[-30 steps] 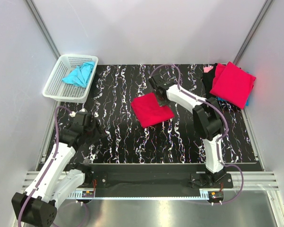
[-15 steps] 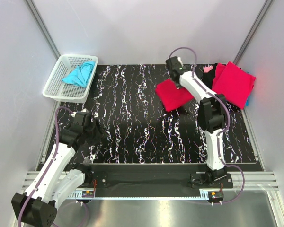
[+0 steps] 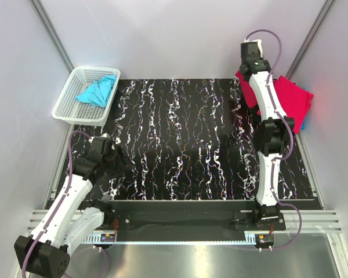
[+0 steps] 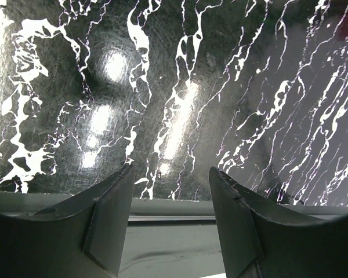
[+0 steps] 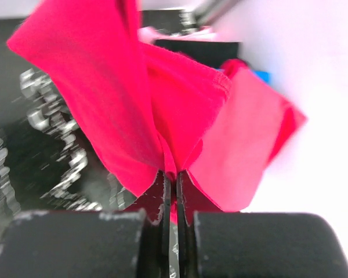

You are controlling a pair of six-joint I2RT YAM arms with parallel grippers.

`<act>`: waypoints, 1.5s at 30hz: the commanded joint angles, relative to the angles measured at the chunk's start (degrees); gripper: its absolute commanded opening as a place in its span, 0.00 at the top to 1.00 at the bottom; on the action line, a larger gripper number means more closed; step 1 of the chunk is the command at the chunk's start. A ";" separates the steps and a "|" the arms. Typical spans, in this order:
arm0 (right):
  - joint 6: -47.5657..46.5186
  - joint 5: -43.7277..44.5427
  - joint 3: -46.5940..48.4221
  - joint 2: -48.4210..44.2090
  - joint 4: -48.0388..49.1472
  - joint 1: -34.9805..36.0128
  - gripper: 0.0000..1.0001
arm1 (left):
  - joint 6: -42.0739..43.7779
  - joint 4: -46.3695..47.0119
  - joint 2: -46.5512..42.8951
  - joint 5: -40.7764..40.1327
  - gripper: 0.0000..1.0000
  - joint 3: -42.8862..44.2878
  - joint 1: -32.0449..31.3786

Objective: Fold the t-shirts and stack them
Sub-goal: Neatly place the folded tshirt to the corner

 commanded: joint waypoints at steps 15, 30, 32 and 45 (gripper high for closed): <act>9.84 4.14 -6.90 -8.19 2.70 -21.41 1.00 | 1.99 1.79 1.55 1.75 0.41 -0.92 0.26; 16.53 3.09 -5.41 -3.01 -4.42 -23.61 0.38 | 2.43 1.88 1.11 2.36 0.40 -1.36 0.26; 17.06 2.73 -4.36 -2.83 -4.94 -23.61 0.29 | 2.43 1.79 1.11 2.36 0.40 -1.53 0.26; 18.11 -4.83 -1.45 -8.98 -7.32 -19.84 0.27 | 5.06 3.46 1.63 0.35 0.35 1.63 0.26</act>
